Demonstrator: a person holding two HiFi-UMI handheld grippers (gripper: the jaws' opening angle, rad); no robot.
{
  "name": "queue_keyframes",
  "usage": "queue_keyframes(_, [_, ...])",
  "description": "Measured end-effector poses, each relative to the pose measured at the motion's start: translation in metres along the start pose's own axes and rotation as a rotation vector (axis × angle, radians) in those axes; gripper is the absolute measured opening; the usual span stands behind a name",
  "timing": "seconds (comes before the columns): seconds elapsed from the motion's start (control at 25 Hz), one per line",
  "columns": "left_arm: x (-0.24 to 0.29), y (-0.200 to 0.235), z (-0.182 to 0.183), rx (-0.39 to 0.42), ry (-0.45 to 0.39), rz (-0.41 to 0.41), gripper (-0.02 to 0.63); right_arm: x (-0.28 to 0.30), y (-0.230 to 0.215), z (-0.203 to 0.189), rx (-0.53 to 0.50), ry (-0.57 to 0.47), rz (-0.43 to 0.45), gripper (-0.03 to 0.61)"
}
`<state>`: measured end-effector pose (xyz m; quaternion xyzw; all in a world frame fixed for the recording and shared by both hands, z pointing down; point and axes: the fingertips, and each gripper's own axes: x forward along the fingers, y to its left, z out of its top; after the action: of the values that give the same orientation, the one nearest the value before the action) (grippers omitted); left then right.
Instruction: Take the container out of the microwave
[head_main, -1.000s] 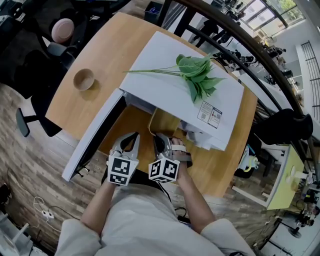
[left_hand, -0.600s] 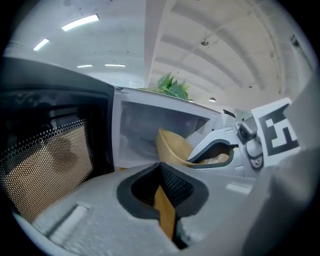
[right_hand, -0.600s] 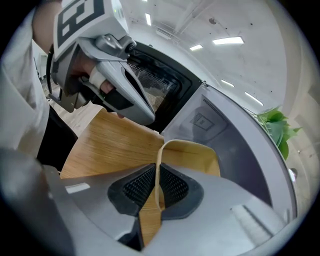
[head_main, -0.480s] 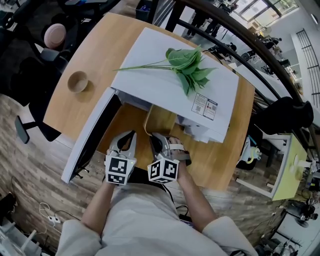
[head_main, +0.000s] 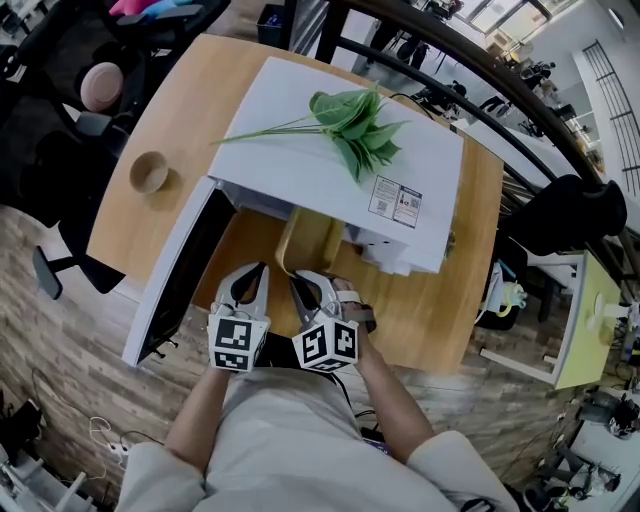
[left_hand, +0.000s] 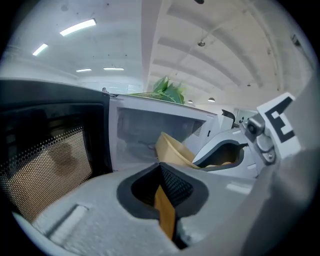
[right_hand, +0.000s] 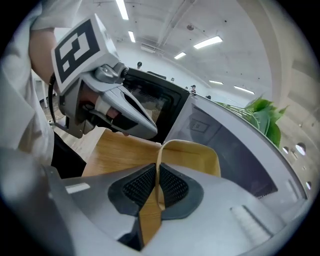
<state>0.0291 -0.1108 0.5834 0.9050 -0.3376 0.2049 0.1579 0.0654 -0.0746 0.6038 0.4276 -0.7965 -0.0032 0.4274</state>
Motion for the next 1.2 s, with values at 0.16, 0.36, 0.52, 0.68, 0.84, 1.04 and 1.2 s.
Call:
queue_keyframes(0.16, [-0.004, -0.005, 0.000, 0.002, -0.004, 0.005, 0.003, -0.007, 0.002, 0.000, 0.054, -0.033, 0.008, 0.038])
queue_keyframes(0.36, [-0.011, -0.011, -0.002, -0.011, -0.013, 0.025, 0.003, -0.013, 0.004, -0.002, 0.098, -0.062, 0.013, 0.038])
queue_keyframes(0.52, [-0.019, -0.015, -0.003, -0.014, -0.022, 0.045, 0.003, -0.019, 0.005, 0.000, 0.137, -0.099, 0.022, 0.038])
queue_keyframes(0.68, [-0.027, -0.018, -0.007, -0.029, -0.019, 0.067, 0.003, -0.024, 0.006, -0.002, 0.171, -0.121, 0.021, 0.038])
queue_keyframes(0.84, [-0.035, -0.019, -0.008, -0.044, -0.016, 0.090, 0.003, -0.030, 0.006, 0.001, 0.229, -0.159, 0.035, 0.038])
queue_keyframes(1.04, [-0.040, -0.019, -0.007, -0.035, -0.008, 0.099, 0.003, -0.034, 0.005, 0.006, 0.283, -0.197, 0.034, 0.038])
queue_keyframes(1.2, [-0.045, -0.016, -0.003, -0.022, -0.005, 0.098, 0.003, -0.037, 0.008, 0.011, 0.307, -0.216, 0.027, 0.038])
